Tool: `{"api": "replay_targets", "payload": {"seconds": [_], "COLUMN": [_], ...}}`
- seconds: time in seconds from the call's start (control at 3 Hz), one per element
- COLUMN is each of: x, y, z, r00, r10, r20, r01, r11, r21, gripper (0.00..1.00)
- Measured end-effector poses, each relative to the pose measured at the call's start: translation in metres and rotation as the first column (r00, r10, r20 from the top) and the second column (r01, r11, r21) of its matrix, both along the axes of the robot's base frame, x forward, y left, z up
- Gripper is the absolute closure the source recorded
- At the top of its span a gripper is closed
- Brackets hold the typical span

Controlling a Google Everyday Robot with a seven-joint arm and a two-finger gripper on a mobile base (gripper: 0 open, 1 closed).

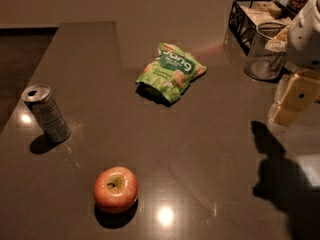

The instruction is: Move redbull can near green rice chip bag

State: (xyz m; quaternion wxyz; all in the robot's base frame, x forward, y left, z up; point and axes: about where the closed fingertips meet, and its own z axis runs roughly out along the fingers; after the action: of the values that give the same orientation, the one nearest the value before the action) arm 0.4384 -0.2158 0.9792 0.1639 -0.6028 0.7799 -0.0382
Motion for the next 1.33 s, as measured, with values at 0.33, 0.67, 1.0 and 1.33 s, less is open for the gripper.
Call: {"api": "replay_targets", "payload": {"seconds": [0.33, 0.67, 1.0, 1.33], "x": [0.0, 0.001, 0.002, 0.006], "y": [0.0, 0.014, 0.048, 0.092], "z": [0.0, 0.003, 0.006, 0.007], "r00": [1.0, 0.9995, 0.994, 0.9844], "r10": [0.0, 0.031, 0.101, 0.16], "r20": [0.0, 0.01, 0.041, 0.073], "r01": [0.0, -0.031, -0.106, -0.174], "r11": [1.0, 0.999, 0.984, 0.954], "r21": [0.0, 0.044, 0.143, 0.244], "gripper": [0.0, 0.0, 0.0, 0.0]}}
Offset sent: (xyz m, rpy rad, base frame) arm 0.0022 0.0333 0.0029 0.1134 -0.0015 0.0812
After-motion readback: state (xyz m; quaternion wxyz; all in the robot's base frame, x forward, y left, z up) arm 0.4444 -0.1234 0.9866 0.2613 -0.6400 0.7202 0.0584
